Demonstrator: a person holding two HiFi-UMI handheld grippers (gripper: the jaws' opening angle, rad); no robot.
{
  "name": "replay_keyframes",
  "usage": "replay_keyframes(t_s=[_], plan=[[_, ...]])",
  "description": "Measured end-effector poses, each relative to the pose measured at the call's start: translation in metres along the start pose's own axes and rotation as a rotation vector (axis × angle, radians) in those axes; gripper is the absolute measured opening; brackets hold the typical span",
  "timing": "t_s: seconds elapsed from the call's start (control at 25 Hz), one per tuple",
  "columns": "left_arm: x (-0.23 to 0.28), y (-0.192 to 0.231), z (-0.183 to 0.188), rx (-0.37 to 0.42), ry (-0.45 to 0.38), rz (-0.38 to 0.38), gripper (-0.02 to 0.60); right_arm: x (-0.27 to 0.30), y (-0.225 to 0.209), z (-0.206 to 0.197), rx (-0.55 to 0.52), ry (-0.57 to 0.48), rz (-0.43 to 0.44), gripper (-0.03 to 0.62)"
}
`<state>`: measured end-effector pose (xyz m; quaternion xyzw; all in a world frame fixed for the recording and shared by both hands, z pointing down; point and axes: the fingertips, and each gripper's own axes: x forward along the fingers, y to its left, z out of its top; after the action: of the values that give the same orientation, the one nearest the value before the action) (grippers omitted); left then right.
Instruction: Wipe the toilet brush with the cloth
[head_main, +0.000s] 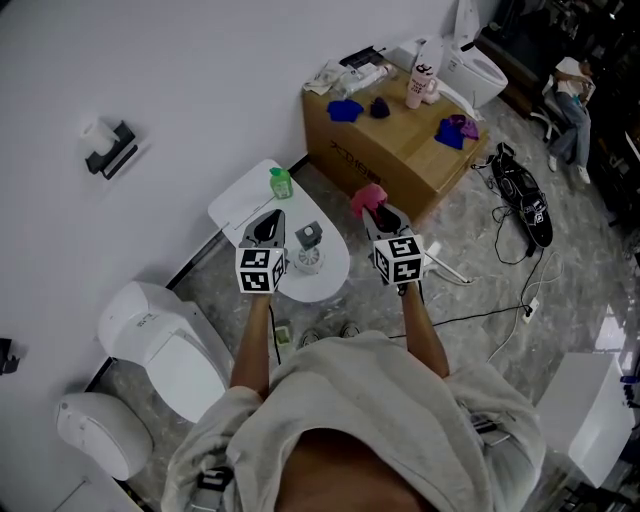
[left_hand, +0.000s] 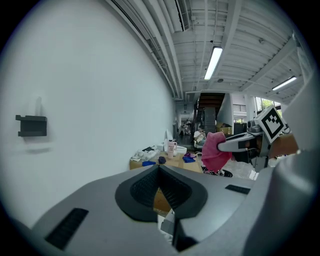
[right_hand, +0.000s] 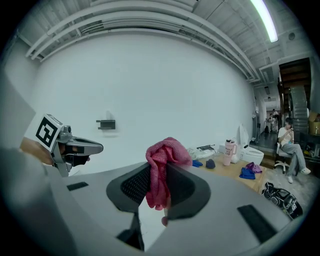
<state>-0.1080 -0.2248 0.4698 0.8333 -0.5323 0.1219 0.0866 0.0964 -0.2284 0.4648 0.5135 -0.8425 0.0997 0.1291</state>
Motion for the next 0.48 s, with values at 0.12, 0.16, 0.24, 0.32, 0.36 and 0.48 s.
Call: replay_keyframes(t_s=[0.12, 0.16, 0.24, 0.32, 0.36, 0.48], plan=[[-0.0001, -0.0003, -0.0003, 0.002, 0.000, 0.001, 0.018, -0.0003, -0.0004, 0.0000, 0.005, -0.005, 0.000, 0.100], [-0.0001, 0.0001, -0.0005, 0.002, 0.001, 0.002, 0.018, -0.0001, -0.0002, -0.0001, 0.006, -0.005, 0.000, 0.100], [0.0004, 0.0014, -0.0001, 0.002, 0.001, 0.003, 0.018, 0.0012, 0.0004, 0.0001, 0.007, -0.006, 0.000, 0.100], [0.0008, 0.0027, 0.0010, 0.003, -0.001, 0.003, 0.018, 0.0023, 0.0008, 0.0009, 0.008, -0.008, -0.001, 0.100], [0.0006, 0.0030, 0.0014, 0.004, -0.002, 0.003, 0.018, 0.0025, 0.0011, 0.0011, 0.008, -0.009, -0.001, 0.100], [-0.0009, 0.0025, 0.0018, 0.007, -0.002, 0.004, 0.018, 0.0018, 0.0013, 0.0014, 0.008, -0.011, -0.002, 0.100]])
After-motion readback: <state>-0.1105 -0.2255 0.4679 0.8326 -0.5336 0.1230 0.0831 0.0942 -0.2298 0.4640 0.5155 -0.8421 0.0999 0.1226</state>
